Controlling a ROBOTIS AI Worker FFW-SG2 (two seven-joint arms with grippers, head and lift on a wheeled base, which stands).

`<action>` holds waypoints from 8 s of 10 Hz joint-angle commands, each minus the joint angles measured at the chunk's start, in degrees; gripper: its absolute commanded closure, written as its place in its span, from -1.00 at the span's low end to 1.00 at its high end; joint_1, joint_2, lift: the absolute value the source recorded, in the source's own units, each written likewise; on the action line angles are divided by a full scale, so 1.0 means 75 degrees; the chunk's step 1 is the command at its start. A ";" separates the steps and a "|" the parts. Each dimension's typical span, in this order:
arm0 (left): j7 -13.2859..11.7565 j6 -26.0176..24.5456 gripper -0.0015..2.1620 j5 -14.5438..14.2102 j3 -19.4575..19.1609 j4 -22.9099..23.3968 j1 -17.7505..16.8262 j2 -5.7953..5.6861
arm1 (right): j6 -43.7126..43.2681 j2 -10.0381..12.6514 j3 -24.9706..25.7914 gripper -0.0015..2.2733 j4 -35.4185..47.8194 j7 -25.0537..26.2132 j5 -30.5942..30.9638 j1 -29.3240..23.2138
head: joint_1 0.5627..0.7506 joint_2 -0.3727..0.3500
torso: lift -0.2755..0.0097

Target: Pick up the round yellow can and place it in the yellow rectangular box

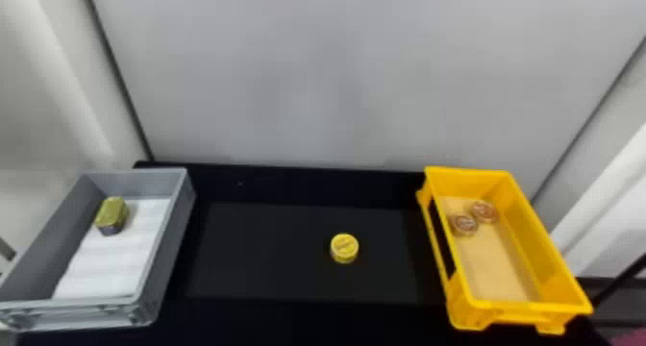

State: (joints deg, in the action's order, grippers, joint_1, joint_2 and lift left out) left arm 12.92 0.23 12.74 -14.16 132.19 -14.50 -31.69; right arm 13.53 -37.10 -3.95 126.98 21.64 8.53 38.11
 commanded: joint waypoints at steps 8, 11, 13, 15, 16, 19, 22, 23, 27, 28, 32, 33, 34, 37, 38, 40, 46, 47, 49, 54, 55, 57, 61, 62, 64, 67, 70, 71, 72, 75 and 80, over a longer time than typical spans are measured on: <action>0.0000 0.0028 -0.58 0.0000 0.0118 0.0000 -0.0105 0.0087 | 0.2183 0.0810 0.1101 -0.87 -0.1439 0.1228 -0.3833 -0.0698 | 0.54 -0.14 | 0.93; 0.0000 0.0040 -0.58 -0.0011 0.0130 0.0000 -0.0082 0.0087 | 0.5349 0.1689 0.1511 -0.89 -0.1837 0.0537 -0.4290 -0.0851 | 0.54 -0.14 | 0.93; 0.0000 0.0051 -0.58 -0.0011 0.0153 -0.0011 -0.0082 0.0087 | 0.6826 0.1560 0.1171 -0.89 -0.3068 -0.0049 -0.5883 -0.0628 | 0.54 -0.14 | 0.93; 0.0024 0.0098 -0.58 -0.0011 0.0294 -0.0082 -0.0152 0.0169 | 0.7271 0.1489 0.0339 -0.90 -0.4310 -0.1209 -0.6141 -0.0487 | 0.54 -0.14 | 0.93; 0.0024 0.0215 -0.58 -0.0011 0.0423 -0.0176 -0.0281 0.0239 | 0.7318 0.1513 -0.0024 -0.90 -0.4732 -0.1572 -0.6059 -0.0499 | 0.54 -0.14 | 0.93; 0.0071 0.0743 -0.58 0.0000 0.0646 -0.0504 -0.0633 0.0708 | 0.6967 0.1970 -0.0880 -0.90 -0.5939 -0.3119 -0.4852 -0.0687 | 0.54 -0.14 | 0.93; 0.0188 0.0954 -0.58 0.0000 0.0857 -0.0703 -0.0773 0.0955 | 0.6087 0.2954 -0.0998 -0.90 -0.7310 -0.4632 -0.2954 -0.0886 | 0.54 -0.14 | 0.93; 0.0223 0.1047 -0.58 0.0000 0.0927 -0.0797 -0.0797 0.1048 | 0.5782 0.3200 -0.1091 -0.90 -0.7872 -0.4937 -0.2626 -0.0886 | 0.54 -0.14 | 0.93; 0.0294 0.1399 -0.58 0.0000 0.1291 -0.1136 -0.0984 0.1318 | 0.4481 0.3716 -0.1338 -0.90 -0.9853 -0.5335 -0.2473 -0.0780 | 0.54 -0.14 | 0.93; 0.0294 0.1458 -0.58 0.0000 0.1314 -0.1160 -0.0996 0.1318 | 0.4117 0.3845 -0.1537 -0.90 -1.0310 -0.5335 -0.2333 -0.0710 | 0.54 -0.14 | 0.93; 0.0294 0.1645 -0.58 0.0000 0.1291 -0.1172 -0.0996 0.1283 | 0.2242 0.4325 -0.1959 -0.92 -1.1505 -0.5148 -0.2157 -0.0687 | 0.54 -0.14 | 0.93; 0.0294 0.1692 -0.58 0.0000 0.1291 -0.1183 -0.0996 0.1295 | 0.1819 0.4372 -0.2111 -0.92 -1.1587 -0.5101 -0.2157 -0.0745 | 0.54 -0.14 | 0.93; 0.0294 0.1692 -0.58 0.0000 0.1314 -0.1195 -0.0984 0.1295 | 0.1433 0.4431 -0.2147 -0.92 -1.1681 -0.5089 -0.2145 -0.0827 | 0.54 -0.14 | 0.93; 0.0294 0.1715 -0.58 -0.0011 0.1291 -0.1195 -0.0926 0.1306 | 0.0811 0.4525 -0.2123 -0.94 -1.1587 -0.4808 -0.2005 -0.1214 | 0.54 -0.14 | 0.93; 0.0294 0.1715 -0.58 -0.0011 0.1267 -0.1195 -0.0914 0.1318 | 0.0753 0.4513 -0.2123 -0.94 -1.1576 -0.4808 -0.1934 -0.1273 | 0.54 -0.14 | 0.93; 0.0294 0.1727 -0.58 -0.0023 0.1267 -0.1172 -0.0867 0.1342 | 0.0612 0.4466 -0.1959 -0.94 -1.1494 -0.4644 -0.1911 -0.1507 | 0.54 -0.14 | 0.93; 0.0294 0.1774 -0.58 -0.0058 0.1373 -0.1183 -0.0879 0.1377 | 0.0553 0.4513 -0.1642 -0.92 -1.1833 -0.4468 -0.2005 -0.1601 | 0.54 -0.14 | 0.93; 0.0294 0.1797 -0.58 -0.0070 0.1373 -0.1183 -0.0890 0.1377 | 0.0518 0.4536 -0.1654 -0.92 -1.1951 -0.4480 -0.2122 -0.1601 | 0.54 -0.14 | 0.93; 0.0294 0.1809 -0.58 -0.0093 0.1443 -0.1218 -0.0914 0.1377 | 0.0448 0.4571 -0.1642 -0.91 -1.2068 -0.4468 -0.2274 -0.1601 | 0.54 -0.14 | 0.93; 0.0247 0.1809 -0.58 -0.0152 0.1455 -0.1230 -0.0890 0.1353 | -0.0080 0.4571 -0.1701 -0.43 -1.2056 -0.4468 -0.2368 -0.1648 | 0.54 -0.14 | 0.93; 0.0247 0.1797 -0.58 -0.0152 0.1455 -0.1230 -0.0879 0.1353 | -0.0139 0.4525 -0.1736 -0.41 -1.2056 -0.4608 -0.2368 -0.1659 | 0.54 -0.14 | 0.93; 0.0247 0.1786 -0.58 -0.0175 0.1443 -0.1218 -0.0855 0.1365 | 0.0049 0.4419 -0.1724 -0.37 -1.1704 -0.4820 -0.2356 -0.1835 | 0.54 -0.14 | 0.93; 0.0247 0.1633 -0.58 -0.0222 0.1302 -0.1101 -0.0679 0.1283 | 0.1620 0.3892 -0.1103 -0.37 -0.8388 -0.4820 -0.2169 -0.2937 | 0.54 -0.14 | 0.93; 0.0247 0.1610 -0.58 -0.0222 0.1244 -0.1066 -0.0621 0.1271 | 0.2324 0.3739 -0.0669 -0.37 -0.7216 -0.4831 -0.2169 -0.3276 | 0.54 -0.14 | 0.93; 0.0235 0.1504 -0.58 -0.0222 0.1115 -0.0972 -0.0515 0.1177 | 0.3473 0.3458 0.0058 -0.37 -0.5259 -0.4796 -0.2063 -0.3909 | 0.54 -0.14 | 0.93; 0.0235 0.1364 -0.58 -0.0210 0.0997 -0.0937 -0.0457 0.1154 | 0.3871 0.3212 0.1007 -0.37 -0.3794 -0.4737 -0.2051 -0.4366 | 0.54 -0.14 | 0.93; 0.0188 0.1258 -0.58 -0.0199 0.0833 -0.0867 -0.0410 0.1260 | 0.3789 0.2814 0.1722 -0.37 -0.3747 -0.4444 -0.2005 -0.4448 | 0.54 -0.14 | 0.93; 0.0176 0.1258 -0.58 -0.0187 0.0810 -0.0843 -0.0422 0.1260 | 0.3777 0.2661 0.1968 -0.37 -0.3841 -0.4327 -0.2005 -0.4472 | 0.54 -0.14 | 0.93; 0.0165 0.1258 -0.58 -0.0187 0.0822 -0.0843 -0.0445 0.1260 | 0.3789 0.2556 0.2191 -0.37 -0.3982 -0.4268 -0.2005 -0.4460 | 0.54 -0.14 | 0.93; 0.0141 0.1270 -0.58 -0.0164 0.0857 -0.0855 -0.0457 0.1283 | 0.3731 0.2439 0.2917 -0.37 -0.4826 -0.4139 -0.2204 -0.4542 | 0.54 -0.14 | 0.93; 0.0129 0.1270 -0.58 -0.0152 0.0974 -0.0890 -0.0586 0.1330 | 0.3531 0.2251 0.2800 -0.37 -0.6279 -0.4139 -0.2813 -0.4437 | 0.54 -0.14 | 0.93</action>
State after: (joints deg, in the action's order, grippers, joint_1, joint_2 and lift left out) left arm 13.90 9.75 11.59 -7.27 125.59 -18.47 -21.78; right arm 40.21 -19.94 17.65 82.44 -9.28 -11.87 4.46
